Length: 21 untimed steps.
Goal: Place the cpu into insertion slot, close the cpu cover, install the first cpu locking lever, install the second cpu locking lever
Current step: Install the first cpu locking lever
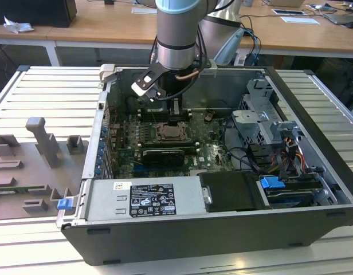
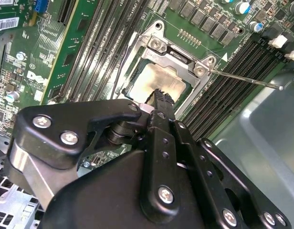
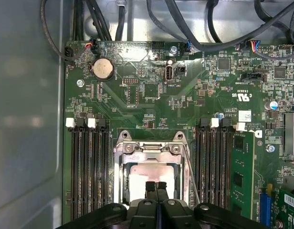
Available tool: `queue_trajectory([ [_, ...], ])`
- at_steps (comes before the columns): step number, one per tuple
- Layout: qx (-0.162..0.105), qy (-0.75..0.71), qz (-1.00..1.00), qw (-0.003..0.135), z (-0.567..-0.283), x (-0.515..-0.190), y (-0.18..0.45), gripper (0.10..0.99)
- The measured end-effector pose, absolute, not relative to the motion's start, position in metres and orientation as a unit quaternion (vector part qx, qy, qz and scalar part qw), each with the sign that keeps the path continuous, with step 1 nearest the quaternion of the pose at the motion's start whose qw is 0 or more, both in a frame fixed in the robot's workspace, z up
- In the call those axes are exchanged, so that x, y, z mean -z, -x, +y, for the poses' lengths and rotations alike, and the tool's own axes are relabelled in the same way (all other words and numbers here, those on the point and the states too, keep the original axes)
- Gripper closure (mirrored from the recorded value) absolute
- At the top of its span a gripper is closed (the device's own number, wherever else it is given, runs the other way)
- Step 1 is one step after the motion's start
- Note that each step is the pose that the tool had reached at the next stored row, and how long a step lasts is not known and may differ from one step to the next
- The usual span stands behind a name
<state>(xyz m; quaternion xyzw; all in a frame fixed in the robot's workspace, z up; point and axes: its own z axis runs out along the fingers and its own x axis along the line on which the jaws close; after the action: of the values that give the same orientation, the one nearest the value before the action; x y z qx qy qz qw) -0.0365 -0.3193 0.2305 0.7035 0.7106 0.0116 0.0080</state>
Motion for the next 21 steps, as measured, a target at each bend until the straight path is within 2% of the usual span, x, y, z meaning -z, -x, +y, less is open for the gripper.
queue_trajectory([
  [14, -0.012, -0.703, 0.711, 0.008, -0.319, -0.242, 0.037, 0.98],
  [21, -0.009, -0.703, 0.711, 0.01, -0.319, -0.274, 0.037, 0.98],
])
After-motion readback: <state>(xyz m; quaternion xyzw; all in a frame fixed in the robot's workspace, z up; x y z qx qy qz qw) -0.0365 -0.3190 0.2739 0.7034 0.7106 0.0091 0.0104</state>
